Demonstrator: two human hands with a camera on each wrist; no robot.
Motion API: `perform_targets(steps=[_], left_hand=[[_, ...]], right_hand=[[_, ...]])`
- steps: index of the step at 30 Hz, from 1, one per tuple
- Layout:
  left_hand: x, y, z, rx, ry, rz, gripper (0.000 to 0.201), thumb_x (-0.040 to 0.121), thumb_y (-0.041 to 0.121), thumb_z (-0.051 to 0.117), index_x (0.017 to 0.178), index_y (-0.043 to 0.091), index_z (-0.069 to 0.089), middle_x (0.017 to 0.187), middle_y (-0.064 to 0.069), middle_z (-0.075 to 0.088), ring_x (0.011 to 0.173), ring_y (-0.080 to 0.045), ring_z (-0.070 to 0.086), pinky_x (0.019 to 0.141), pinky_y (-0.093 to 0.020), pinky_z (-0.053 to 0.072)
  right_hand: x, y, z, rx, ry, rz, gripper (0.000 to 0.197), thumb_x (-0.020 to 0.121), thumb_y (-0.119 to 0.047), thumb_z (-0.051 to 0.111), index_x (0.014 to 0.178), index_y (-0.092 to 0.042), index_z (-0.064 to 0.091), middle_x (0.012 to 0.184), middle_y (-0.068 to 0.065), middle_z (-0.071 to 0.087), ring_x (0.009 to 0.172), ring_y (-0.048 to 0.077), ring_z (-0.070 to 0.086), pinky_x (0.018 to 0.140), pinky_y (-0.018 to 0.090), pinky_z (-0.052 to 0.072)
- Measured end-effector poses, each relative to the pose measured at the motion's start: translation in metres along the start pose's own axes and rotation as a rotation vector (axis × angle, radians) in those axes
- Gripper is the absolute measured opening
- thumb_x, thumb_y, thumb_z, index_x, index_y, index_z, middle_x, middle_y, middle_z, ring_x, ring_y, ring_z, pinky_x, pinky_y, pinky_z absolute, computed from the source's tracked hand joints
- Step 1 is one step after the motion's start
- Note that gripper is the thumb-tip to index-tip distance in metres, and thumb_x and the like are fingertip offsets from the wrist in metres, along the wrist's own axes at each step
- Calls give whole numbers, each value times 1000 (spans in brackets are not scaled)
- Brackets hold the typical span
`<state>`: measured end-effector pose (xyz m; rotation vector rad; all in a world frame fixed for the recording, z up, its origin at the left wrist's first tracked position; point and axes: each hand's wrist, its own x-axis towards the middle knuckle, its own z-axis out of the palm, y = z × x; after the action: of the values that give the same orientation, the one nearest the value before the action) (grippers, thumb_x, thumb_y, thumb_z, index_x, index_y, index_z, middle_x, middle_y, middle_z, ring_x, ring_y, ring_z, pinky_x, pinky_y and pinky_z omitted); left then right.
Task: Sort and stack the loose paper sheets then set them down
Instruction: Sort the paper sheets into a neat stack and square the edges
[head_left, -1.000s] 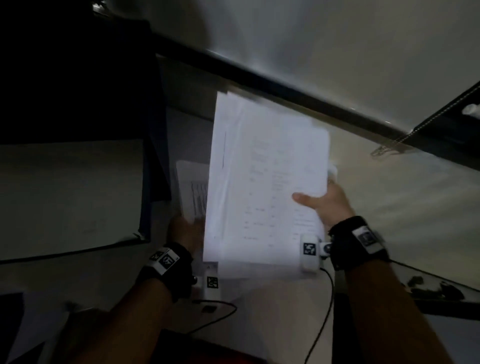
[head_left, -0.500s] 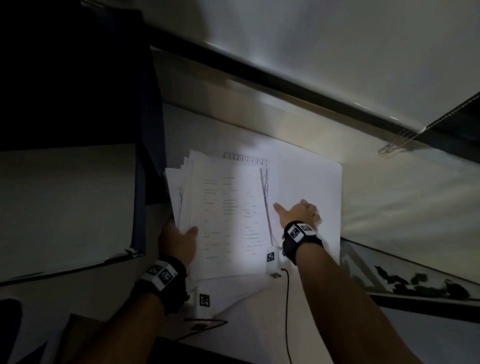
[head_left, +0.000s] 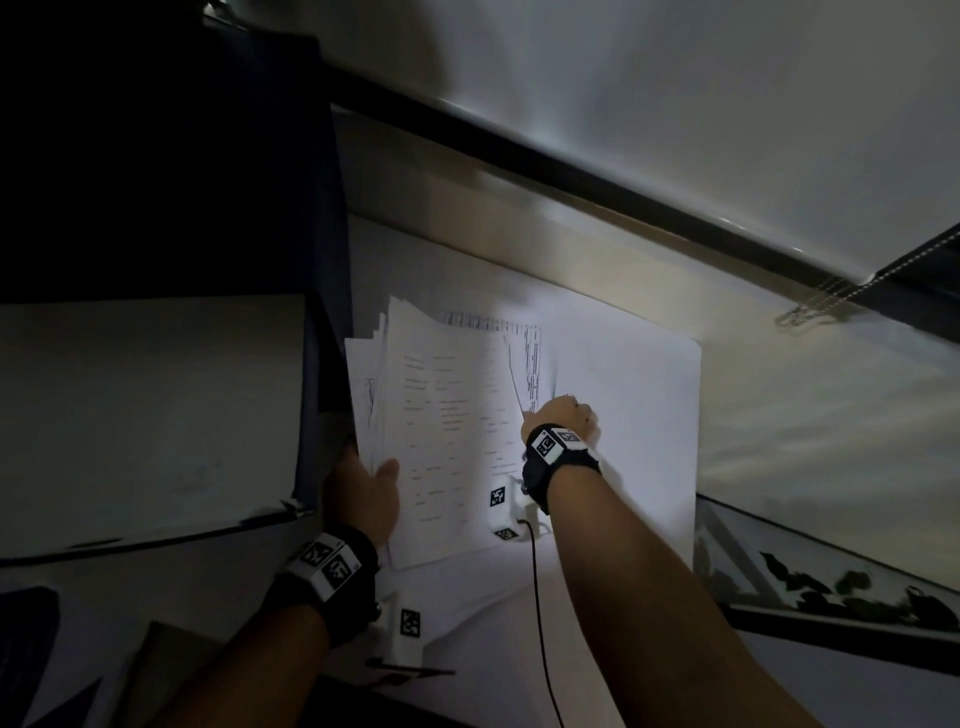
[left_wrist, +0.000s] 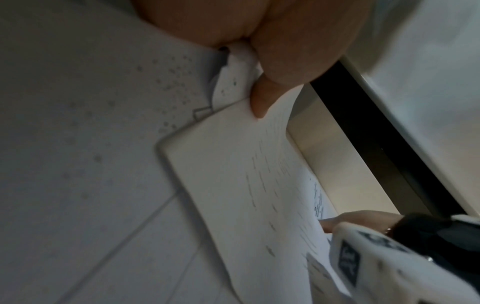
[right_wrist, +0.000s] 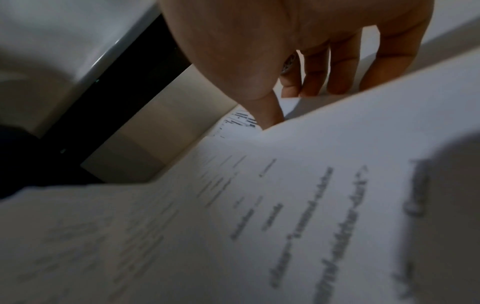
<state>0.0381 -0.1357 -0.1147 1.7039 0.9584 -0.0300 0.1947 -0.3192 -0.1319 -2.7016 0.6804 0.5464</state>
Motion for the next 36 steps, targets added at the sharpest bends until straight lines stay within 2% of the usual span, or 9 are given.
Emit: perform_targets(steps=[7, 12, 18, 22, 24, 27, 30, 33, 36], left_hand=[[2, -4, -9, -70, -17, -31, 50, 96, 3, 54, 144, 3, 40, 138, -19, 53, 125, -34, 52, 96, -30, 37], [3, -6, -10, -84, -53, -45, 52, 97, 1, 52, 146, 2, 36, 140, -19, 51, 126, -33, 50, 100, -31, 38], [7, -7, 7, -46, -105, -5, 45, 92, 7, 60, 136, 7, 51, 127, -12, 61, 114, -29, 60, 97, -34, 47], [12, 2, 22, -49, -182, -7, 47, 92, 12, 62, 137, 9, 51, 127, -10, 62, 115, -28, 60, 101, -37, 48], [16, 6, 28, -49, -218, -1, 48, 91, 15, 65, 137, 9, 52, 128, -10, 62, 115, -28, 60, 102, -38, 48], [21, 9, 29, -92, -222, -40, 42, 91, 15, 64, 132, 9, 57, 124, -9, 65, 110, -27, 63, 100, -37, 49], [26, 5, 28, -103, -230, -54, 38, 93, 17, 58, 131, 12, 59, 121, -7, 67, 105, -27, 64, 97, -40, 52], [28, 6, 27, -96, -235, -58, 35, 94, 16, 57, 129, 10, 61, 120, -8, 67, 104, -27, 64, 96, -39, 53], [34, 9, 31, -62, -217, -53, 35, 94, 16, 53, 127, 8, 61, 117, -10, 68, 103, -29, 64, 94, -36, 52]], right_hand=[[-6, -13, -16, 534, -68, -27, 54, 88, -9, 71, 135, -7, 44, 130, 13, 57, 108, 32, 63, 80, 29, 52], [-36, -1, -92, 473, 231, -251, 19, 90, -17, 71, 107, -8, 67, 105, 11, 72, 97, 27, 68, 79, 24, 47], [-76, 15, -183, 500, 519, -574, 22, 92, -25, 68, 105, -9, 74, 97, 3, 75, 87, 17, 69, 81, 29, 54], [-80, 36, -196, 761, 433, -606, 20, 90, -19, 72, 109, -13, 75, 98, -2, 74, 85, 6, 71, 77, 16, 54], [-71, 52, -171, 815, 339, -507, 17, 89, -16, 74, 106, -17, 74, 93, -1, 73, 82, 8, 69, 76, 20, 55], [-41, 79, -118, 741, 132, -235, 19, 84, -20, 79, 94, -4, 75, 90, 8, 73, 80, 17, 63, 76, 34, 53], [-26, 97, -77, 609, -44, -23, 38, 85, -18, 78, 116, 3, 68, 113, 15, 71, 91, 23, 63, 79, 27, 45], [-21, 95, -59, 513, -76, 1, 52, 89, -17, 74, 134, 3, 56, 132, 15, 62, 118, 31, 60, 92, 27, 42], [-12, 84, -49, 395, -115, -73, 41, 91, -20, 72, 127, -6, 58, 120, 9, 59, 116, 27, 58, 87, 23, 38]])
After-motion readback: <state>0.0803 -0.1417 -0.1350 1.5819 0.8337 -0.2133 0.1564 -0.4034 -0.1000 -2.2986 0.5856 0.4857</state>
